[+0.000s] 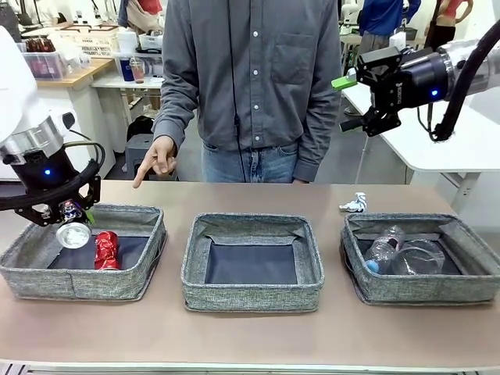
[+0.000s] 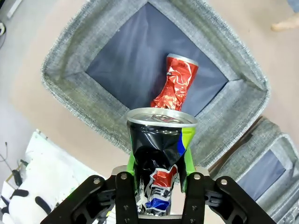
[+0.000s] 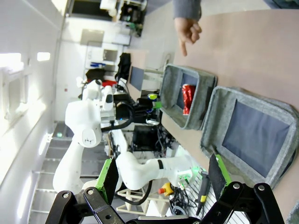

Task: Sort the waste into the appropriate baskets.
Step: Place the picked waste into the Fabric basket indicated by the person.

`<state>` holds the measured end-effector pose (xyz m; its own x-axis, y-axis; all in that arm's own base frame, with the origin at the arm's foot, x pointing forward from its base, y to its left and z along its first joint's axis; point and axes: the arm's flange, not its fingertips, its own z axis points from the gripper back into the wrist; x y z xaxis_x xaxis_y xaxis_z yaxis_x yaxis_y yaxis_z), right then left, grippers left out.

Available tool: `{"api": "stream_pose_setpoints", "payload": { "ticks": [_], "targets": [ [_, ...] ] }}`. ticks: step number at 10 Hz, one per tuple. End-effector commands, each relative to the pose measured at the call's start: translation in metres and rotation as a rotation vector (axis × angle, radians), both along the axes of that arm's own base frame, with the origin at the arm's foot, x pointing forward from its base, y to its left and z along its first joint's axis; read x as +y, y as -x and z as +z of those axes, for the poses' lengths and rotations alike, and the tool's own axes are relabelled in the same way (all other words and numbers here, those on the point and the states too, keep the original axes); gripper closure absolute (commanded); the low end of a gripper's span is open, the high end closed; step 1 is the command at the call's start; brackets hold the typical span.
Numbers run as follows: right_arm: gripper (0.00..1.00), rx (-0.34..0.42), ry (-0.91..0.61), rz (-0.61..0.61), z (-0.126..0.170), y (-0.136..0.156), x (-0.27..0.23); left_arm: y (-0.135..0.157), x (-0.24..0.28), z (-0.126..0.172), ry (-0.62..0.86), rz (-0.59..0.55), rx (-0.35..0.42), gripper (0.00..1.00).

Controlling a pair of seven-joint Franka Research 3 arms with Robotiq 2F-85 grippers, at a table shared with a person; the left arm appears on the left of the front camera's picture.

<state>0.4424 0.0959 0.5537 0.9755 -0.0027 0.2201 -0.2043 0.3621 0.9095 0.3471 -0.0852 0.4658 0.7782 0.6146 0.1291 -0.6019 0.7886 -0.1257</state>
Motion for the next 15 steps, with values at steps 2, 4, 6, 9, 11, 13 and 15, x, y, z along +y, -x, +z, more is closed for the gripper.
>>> {"api": "stream_pose_setpoints", "payload": {
  "ticks": [2, 4, 6, 9, 11, 13, 15],
  "targets": [
    [0.00, 0.013, 0.012, -0.008, 0.003, 0.000, 0.000, 0.008, -0.002, -0.008, 0.027, 0.042, -0.025, 0.62],
    [0.00, 0.013, 0.012, -0.008, 0.003, 0.000, 0.000, 0.009, 0.001, -0.006, 0.027, 0.053, -0.039, 0.04],
    [0.00, 0.013, 0.012, -0.008, 0.003, 0.000, 0.000, 0.009, 0.005, -0.006, 0.026, 0.069, -0.059, 0.00],
    [0.00, 0.013, 0.012, -0.008, 0.003, 0.000, 0.000, 0.009, 0.004, -0.005, 0.042, 0.080, -0.075, 0.00],
    [0.00, 0.013, 0.012, -0.008, 0.003, 0.000, 0.000, 0.011, 0.003, -0.002, 0.042, 0.060, -0.079, 0.00],
    [0.00, 0.013, 0.012, -0.008, 0.003, 0.000, 0.000, 0.020, -0.004, 0.007, 0.113, -0.098, -0.089, 0.00],
    [0.00, 0.013, 0.012, -0.008, 0.003, 0.000, 0.000, 0.036, -0.027, 0.027, 0.152, -0.475, -0.118, 0.00]
  ]
}}
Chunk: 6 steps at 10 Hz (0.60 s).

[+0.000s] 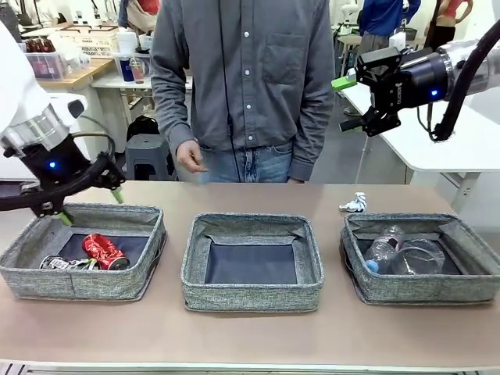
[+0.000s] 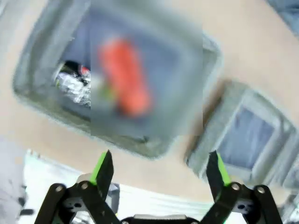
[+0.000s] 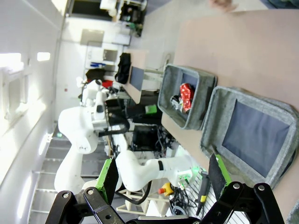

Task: Sort the waste into the appropriate baskets.
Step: Place the picked waste into the Fabric basket indicated by the person.

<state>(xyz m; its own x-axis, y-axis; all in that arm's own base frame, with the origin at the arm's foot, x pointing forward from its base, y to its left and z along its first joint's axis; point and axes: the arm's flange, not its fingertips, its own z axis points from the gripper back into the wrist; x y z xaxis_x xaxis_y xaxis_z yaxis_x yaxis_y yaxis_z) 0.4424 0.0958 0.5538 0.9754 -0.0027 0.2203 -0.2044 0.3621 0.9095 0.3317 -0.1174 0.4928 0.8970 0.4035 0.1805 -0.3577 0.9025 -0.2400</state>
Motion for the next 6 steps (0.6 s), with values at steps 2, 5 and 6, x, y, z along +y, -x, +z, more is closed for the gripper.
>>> {"api": "stream_pose_setpoints", "payload": {
  "ticks": [2, 5, 6],
  "targets": [
    [0.00, 0.013, 0.012, -0.008, 0.003, 0.000, 0.000, 0.036, -0.020, 0.026, 0.144, -0.583, -0.152, 0.00],
    [0.00, 0.013, 0.012, -0.008, 0.003, 0.000, 0.000, 0.018, -0.015, 0.057, 0.719, -0.738, -0.213, 0.00],
    [0.00, 0.013, 0.012, -0.008, 0.003, 0.000, 0.000, 0.008, -0.008, 0.061, 0.837, -0.735, -0.147, 0.00]
  ]
}}
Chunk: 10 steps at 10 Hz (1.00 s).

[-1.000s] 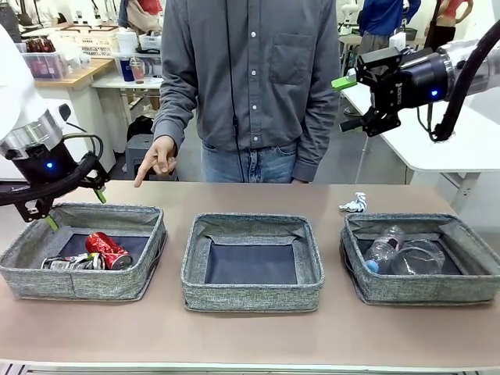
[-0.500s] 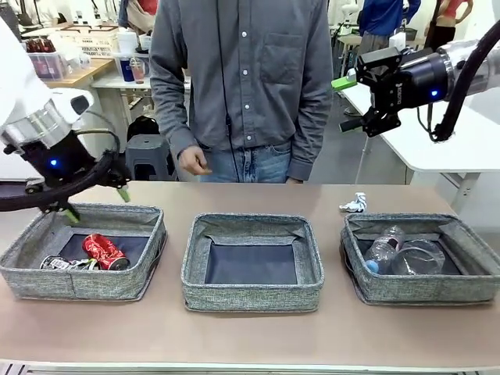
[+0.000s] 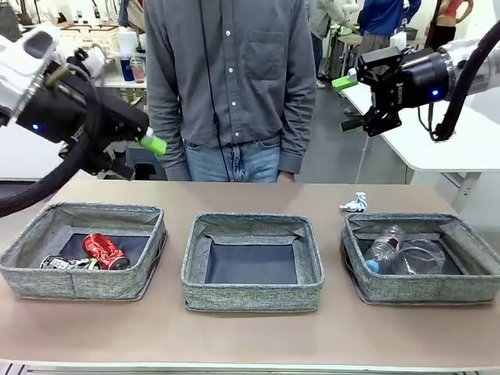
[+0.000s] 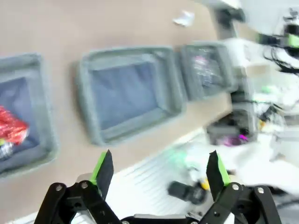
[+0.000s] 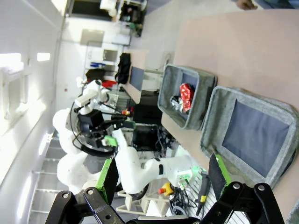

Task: Sort the waste into the appropriate baskets.
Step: Place the picked waste into the Fabric basket indicated by the person, then pick up the waste item pointed out by the person.

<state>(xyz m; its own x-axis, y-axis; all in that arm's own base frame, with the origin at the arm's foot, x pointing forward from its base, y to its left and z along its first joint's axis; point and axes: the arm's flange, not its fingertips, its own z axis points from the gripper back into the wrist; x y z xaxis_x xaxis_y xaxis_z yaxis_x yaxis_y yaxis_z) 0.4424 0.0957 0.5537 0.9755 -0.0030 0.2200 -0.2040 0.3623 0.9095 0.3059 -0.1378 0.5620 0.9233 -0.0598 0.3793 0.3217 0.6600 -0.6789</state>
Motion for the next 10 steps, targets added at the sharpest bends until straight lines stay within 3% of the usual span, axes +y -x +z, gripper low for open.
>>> {"api": "stream_pose_setpoints", "payload": {
  "ticks": [1, 3, 4, 5, 10],
  "targets": [
    [0.00, 0.013, 0.011, -0.007, 0.003, 0.000, 0.000, -0.026, 0.020, -0.007, 0.375, -0.219, 0.255, 0.00],
    [0.00, 0.013, 0.011, -0.007, 0.003, 0.000, 0.000, -0.034, 0.027, -0.015, 0.610, -0.237, 0.249, 0.00],
    [0.00, 0.013, 0.011, -0.007, 0.003, 0.000, 0.000, -0.036, 0.027, -0.019, 0.667, -0.184, 0.326, 0.00],
    [0.00, 0.013, 0.011, -0.007, 0.003, 0.000, 0.000, -0.021, 0.028, -0.001, 0.467, -0.204, 0.124, 0.00],
    [0.00, 0.013, 0.011, -0.007, 0.003, 0.000, 0.000, -0.021, 0.028, -0.001, 0.467, -0.204, 0.124, 0.00]
  ]
}}
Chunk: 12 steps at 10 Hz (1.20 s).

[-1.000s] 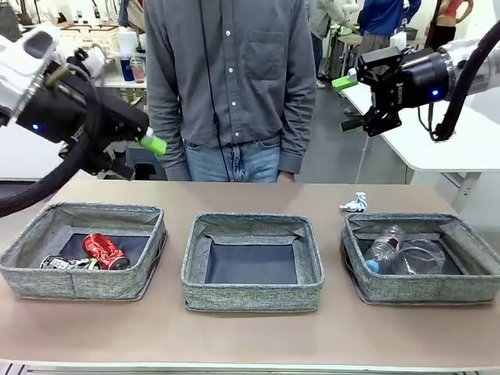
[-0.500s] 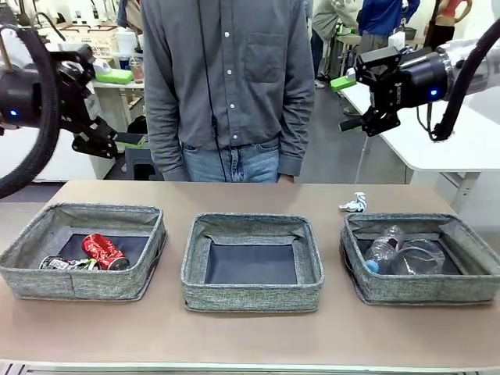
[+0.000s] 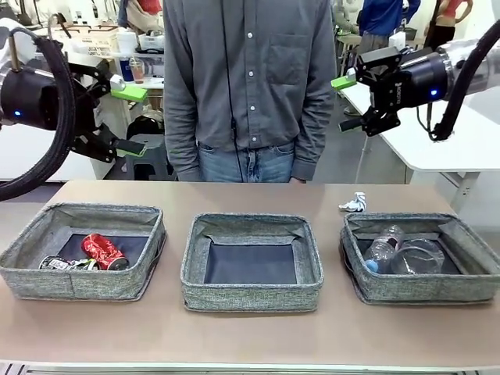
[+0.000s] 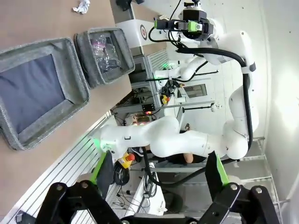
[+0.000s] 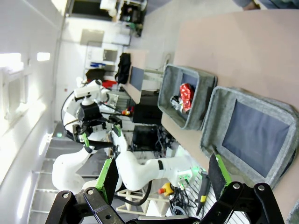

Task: Sort the waste into the appropriate baskets.
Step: Pick up the waste item pointed out by the person.

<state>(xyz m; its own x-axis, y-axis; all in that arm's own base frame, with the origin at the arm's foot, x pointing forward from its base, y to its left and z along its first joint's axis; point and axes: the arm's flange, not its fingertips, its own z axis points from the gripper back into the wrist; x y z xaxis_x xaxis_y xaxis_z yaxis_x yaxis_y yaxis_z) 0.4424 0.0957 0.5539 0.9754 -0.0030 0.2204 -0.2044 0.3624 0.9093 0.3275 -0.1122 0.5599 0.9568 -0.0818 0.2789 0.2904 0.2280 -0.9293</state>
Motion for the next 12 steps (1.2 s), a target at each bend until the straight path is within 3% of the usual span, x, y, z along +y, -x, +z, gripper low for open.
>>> {"api": "stream_pose_setpoints", "payload": {
  "ticks": [1, 12],
  "targets": [
    [0.00, 0.013, 0.011, -0.007, 0.0028, -0.0002, 0.0003, 0.0008, 0.0026, 0.0008, 0.014, -0.016, -0.018, 0.00],
    [0.00, 0.013, 0.011, -0.007, 0.0028, -0.0002, 0.0003, 0.0008, 0.0026, 0.0008, 0.014, -0.016, -0.018, 0.00]
  ]
}}
